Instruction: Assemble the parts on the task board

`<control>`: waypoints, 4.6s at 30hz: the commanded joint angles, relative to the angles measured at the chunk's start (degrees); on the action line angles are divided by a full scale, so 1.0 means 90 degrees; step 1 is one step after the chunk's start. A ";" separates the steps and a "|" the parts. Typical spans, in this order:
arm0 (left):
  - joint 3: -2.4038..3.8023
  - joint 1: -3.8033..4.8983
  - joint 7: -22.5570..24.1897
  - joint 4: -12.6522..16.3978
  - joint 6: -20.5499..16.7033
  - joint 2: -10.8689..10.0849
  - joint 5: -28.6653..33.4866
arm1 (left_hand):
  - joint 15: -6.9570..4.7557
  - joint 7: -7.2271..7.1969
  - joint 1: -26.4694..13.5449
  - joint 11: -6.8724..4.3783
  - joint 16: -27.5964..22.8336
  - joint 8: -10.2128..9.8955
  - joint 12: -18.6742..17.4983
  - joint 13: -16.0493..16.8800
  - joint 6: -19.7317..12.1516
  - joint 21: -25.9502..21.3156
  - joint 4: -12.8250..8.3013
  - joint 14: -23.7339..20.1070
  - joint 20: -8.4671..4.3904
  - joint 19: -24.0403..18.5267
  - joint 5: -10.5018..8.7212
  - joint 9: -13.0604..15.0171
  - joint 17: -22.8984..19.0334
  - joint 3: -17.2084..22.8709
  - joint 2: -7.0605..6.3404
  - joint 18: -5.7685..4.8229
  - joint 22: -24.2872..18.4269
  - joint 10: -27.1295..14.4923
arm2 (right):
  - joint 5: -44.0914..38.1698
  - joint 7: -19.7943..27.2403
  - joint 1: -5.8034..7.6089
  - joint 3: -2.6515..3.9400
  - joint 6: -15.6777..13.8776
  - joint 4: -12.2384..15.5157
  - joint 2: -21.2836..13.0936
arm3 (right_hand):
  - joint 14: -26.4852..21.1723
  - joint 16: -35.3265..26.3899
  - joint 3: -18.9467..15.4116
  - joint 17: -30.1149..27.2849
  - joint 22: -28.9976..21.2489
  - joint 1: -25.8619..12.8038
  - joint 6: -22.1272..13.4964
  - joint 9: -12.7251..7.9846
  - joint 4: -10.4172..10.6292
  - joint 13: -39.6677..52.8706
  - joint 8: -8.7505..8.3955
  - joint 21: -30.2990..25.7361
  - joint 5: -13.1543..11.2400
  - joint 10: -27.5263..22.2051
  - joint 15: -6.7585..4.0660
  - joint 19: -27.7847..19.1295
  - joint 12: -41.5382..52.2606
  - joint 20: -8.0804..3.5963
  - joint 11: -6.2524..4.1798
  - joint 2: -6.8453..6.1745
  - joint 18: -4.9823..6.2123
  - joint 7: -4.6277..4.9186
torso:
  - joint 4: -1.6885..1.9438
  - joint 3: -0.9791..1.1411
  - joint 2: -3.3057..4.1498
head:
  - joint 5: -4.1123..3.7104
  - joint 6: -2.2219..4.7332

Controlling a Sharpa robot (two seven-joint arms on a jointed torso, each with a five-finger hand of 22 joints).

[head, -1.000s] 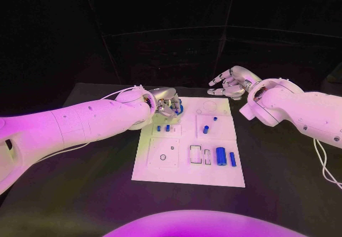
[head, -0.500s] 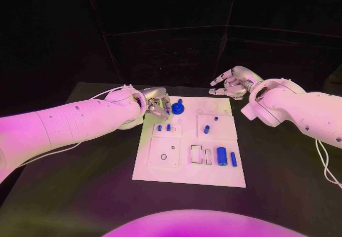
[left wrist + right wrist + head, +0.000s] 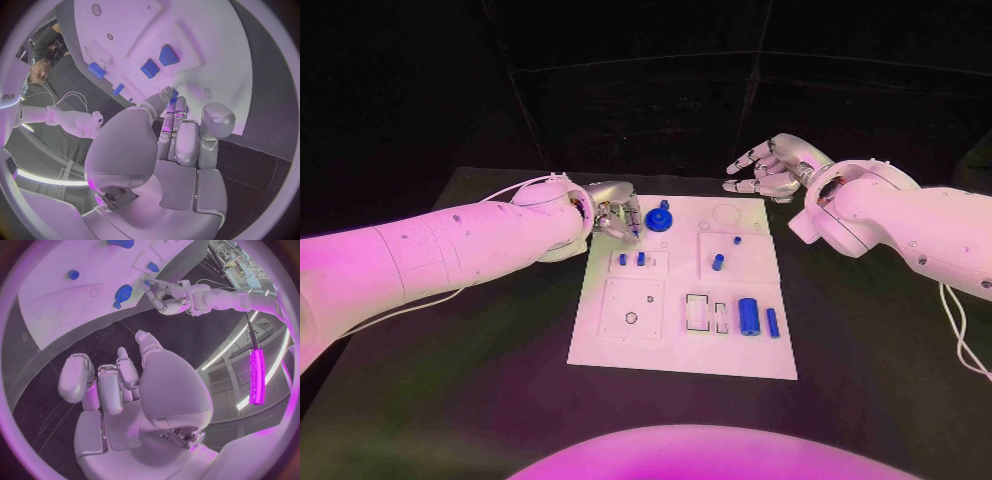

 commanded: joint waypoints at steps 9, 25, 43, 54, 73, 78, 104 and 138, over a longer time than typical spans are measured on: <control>0.0004 -0.0027 -0.0044 -0.0105 0.0270 0.0122 -0.0021 | -0.0033 0.0014 -0.0056 0.0034 -0.0007 -0.0026 -0.0029 -0.0001 0.0041 -0.0022 -0.0014 0.0024 -0.0024 -0.0029 0.0016 -0.0002 -0.0029 -0.0018 -0.0007 -0.0074 -0.0013 0.0013 | -0.0008 0.0052 0.0012 0.0004 -0.0007 0.0015 -0.0001 | 0.0396 -0.0019 0.0034 0.0333 -0.0022 0.0014 -0.0024 0.0003 0.0020 0.0005 0.0030 -0.0032 0.0033 -0.0036 -0.0040 -0.0032 -0.0001 -0.0002 -0.0011 0.0013 0.0129 -0.0010 | 0.0003 -0.0002 0.0001 | -0.0012 -0.0003; 0.0002 -0.0054 -0.0085 -0.0151 0.0428 0.0180 -0.0021 | -0.0031 0.0010 -0.0072 0.0034 -0.0024 -0.0038 -0.0043 -0.0001 0.0037 -0.0017 -0.0016 0.0014 -0.0022 -0.0031 0.0015 -0.0002 -0.0068 -0.0026 -0.0020 -0.0076 -0.0004 0.0018 | -0.0008 0.0055 0.0012 0.0004 0.0006 0.0008 0.0007 | 0.0396 -0.0019 0.0034 0.0333 -0.0022 0.0014 -0.0024 0.0003 0.0020 0.0005 0.0030 -0.0032 0.0033 -0.0036 -0.0040 -0.0032 -0.0001 -0.0002 -0.0011 0.0013 0.0129 -0.0010 | 0.0003 -0.0007 0.0001 | -0.0006 -0.0018; 0.0001 -0.0055 -0.0131 -0.0146 0.0384 0.0140 -0.0017 | 0.0101 0.0135 -0.0396 0.0217 -0.0107 -0.0650 -0.0575 -0.0026 -0.0869 -0.0327 -0.0018 -0.0054 0.0077 -0.0182 0.0016 -0.0021 -0.0293 -0.0365 -0.0407 -0.0029 -0.0253 -0.0664 | -0.0028 0.0028 0.0012 0.0004 0.0058 -0.0041 0.0001 | 0.0175 -0.0630 0.0216 -0.0521 -0.1163 0.0106 -0.0065 0.0003 0.0075 -0.2838 0.0084 -0.0732 -0.0038 -0.1806 -0.0088 -0.0513 -0.2602 -0.0041 -0.0053 -0.0017 0.0325 -0.0045 | 0.0006 -0.0007 -0.0005 | -0.0021 -0.0016; 0.0003 -0.0055 -0.0016 -0.0111 0.0117 -0.0081 0.0067 | 0.0139 0.0159 -0.0346 0.0264 -0.0070 -0.0739 -0.0684 -0.0014 -0.0974 -0.0644 -0.0035 -0.0030 0.0124 -0.0285 0.0019 -0.0007 -0.0277 -0.0542 -0.0365 0.0042 -0.0533 -0.0908 | -0.0820 0.0022 0.0008 0.0001 0.0502 -0.0183 -0.0019 | 0.0137 -0.1045 0.0763 -0.0993 -0.1000 0.0577 0.0316 0.0004 -0.0011 -0.5215 0.0184 -0.0676 -0.1154 -0.2253 -0.0011 -0.0327 -0.5355 0.0017 0.0069 -0.0112 0.0285 0.0013 | 0.0013 -0.0015 -0.0007 | -0.0039 0.0003; 0.0002 0.0010 0.2230 0.0398 -0.0798 -0.1074 0.6345 | 0.0244 0.0363 -0.0299 0.0389 -0.1958 -0.0519 -0.0534 -0.0004 -0.0442 -0.2543 -0.0015 -0.1522 0.0221 -0.1451 0.0029 0.0007 -0.3371 0.0005 0.0072 0.0326 -0.2053 -0.0716 | -0.3904 -0.0253 -0.0491 -0.0031 0.0831 0.0063 -0.0209 | 0.0197 -0.1062 0.1672 -0.0986 -0.0780 0.0634 0.0900 -0.0024 -0.0298 -0.6778 -0.0169 -0.0532 -0.1493 -0.1604 0.0022 -0.0218 -0.6796 0.0056 0.0088 -0.0499 0.0246 -0.0047 | 0.0027 -0.0037 -0.0015 | -0.0465 0.0184; -0.0001 0.0010 0.2516 0.0612 -0.0679 -0.1198 0.6970 | 0.0247 0.0365 -0.0333 0.0387 -0.2008 -0.0518 -0.0498 0.0001 -0.0440 -0.2604 0.0003 -0.1573 0.0227 -0.1495 0.0029 0.0006 -0.3425 0.0020 0.0082 0.0328 -0.2094 -0.0695 | -0.4147 -0.0322 -0.0576 -0.0033 0.0924 0.0099 -0.0187 | 0.0185 -0.1098 0.1728 -0.1033 -0.0842 0.0610 0.0851 -0.0028 -0.0335 -0.6890 -0.0262 -0.0568 -0.1517 -0.1635 0.0052 -0.0248 -0.6882 0.0082 0.0123 -0.0573 0.0257 -0.0012 | 0.0014 -0.0034 -0.0004 | -0.0474 0.0180; -0.0007 0.0009 0.2922 0.0902 -0.0808 -0.1361 0.7352 | 0.0257 0.0399 -0.0362 0.0400 -0.2080 -0.0514 -0.0429 0.0003 -0.0446 -0.2702 0.0033 -0.1639 0.0235 -0.1538 0.0032 0.0005 -0.3527 0.0069 0.0144 0.0327 -0.2167 -0.0680 | -0.4330 -0.0404 -0.0743 -0.0037 0.1429 -0.0022 0.0074 | 0.0216 -0.1039 0.2553 -0.0962 -0.0745 0.0647 0.1209 0.0014 -0.0550 -0.7267 -0.0350 -0.0504 -0.1867 -0.1280 0.0008 -0.0199 -0.6968 0.0067 0.0065 -0.0365 0.0247 -0.0073 | 0.0004 -0.0004 0.0009 | -0.0495 0.0136; -0.0008 0.0004 0.2876 0.1087 -0.0728 -0.1431 0.7423 | 0.0229 0.0338 -0.0382 0.0352 -0.2112 -0.0434 -0.0350 0.0003 -0.0333 -0.2765 0.0042 -0.1661 0.0221 -0.1543 0.0031 0.0021 -0.3610 0.0101 0.0164 0.0335 -0.2222 -0.0608 | -0.4630 -0.0451 -0.0791 -0.0026 -0.0065 0.0608 -0.0266 | 0.0220 -0.1071 0.3160 -0.1078 -0.0314 0.0518 0.1723 0.0035 -0.0992 -0.7332 -0.0303 -0.0253 -0.2242 -0.0735 -0.0140 -0.0014 -0.6986 -0.0094 -0.0091 -0.0273 0.0174 -0.0201 | 0.0000 -0.0018 -0.0010 | -0.0572 0.0117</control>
